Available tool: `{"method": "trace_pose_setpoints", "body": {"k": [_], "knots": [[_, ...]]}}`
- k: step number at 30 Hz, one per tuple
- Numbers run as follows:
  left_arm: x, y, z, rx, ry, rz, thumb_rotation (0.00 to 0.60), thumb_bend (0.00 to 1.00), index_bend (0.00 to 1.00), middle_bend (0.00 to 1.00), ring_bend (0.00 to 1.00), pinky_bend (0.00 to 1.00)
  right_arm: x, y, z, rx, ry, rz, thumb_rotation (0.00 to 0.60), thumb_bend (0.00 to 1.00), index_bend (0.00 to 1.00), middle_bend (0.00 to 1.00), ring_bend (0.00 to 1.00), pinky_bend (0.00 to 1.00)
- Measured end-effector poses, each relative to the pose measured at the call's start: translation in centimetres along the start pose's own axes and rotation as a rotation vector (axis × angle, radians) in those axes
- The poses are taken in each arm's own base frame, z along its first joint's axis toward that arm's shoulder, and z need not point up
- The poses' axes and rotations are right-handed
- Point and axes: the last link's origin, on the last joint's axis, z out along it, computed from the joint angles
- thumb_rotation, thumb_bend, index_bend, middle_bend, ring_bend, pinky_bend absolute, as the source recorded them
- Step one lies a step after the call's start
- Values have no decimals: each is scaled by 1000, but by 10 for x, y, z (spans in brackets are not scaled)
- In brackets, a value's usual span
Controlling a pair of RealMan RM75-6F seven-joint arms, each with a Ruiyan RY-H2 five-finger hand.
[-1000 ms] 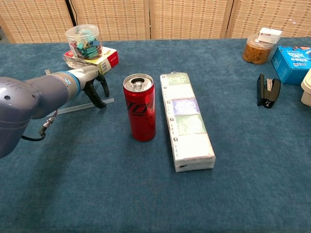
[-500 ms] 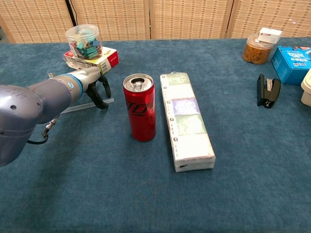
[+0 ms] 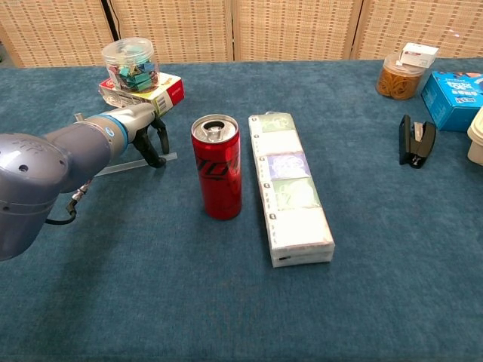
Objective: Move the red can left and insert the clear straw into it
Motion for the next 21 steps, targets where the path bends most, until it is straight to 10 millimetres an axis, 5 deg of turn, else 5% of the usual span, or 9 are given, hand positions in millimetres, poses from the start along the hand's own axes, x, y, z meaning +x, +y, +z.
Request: {"method": "trace_pose_setpoints", "body": {"k": [21], "knots": [[-2,-1,1,7,-2,3,600,374,545,0,0,0,1,-1,0,3,8,5,600,73,8,0,0,0]]}}
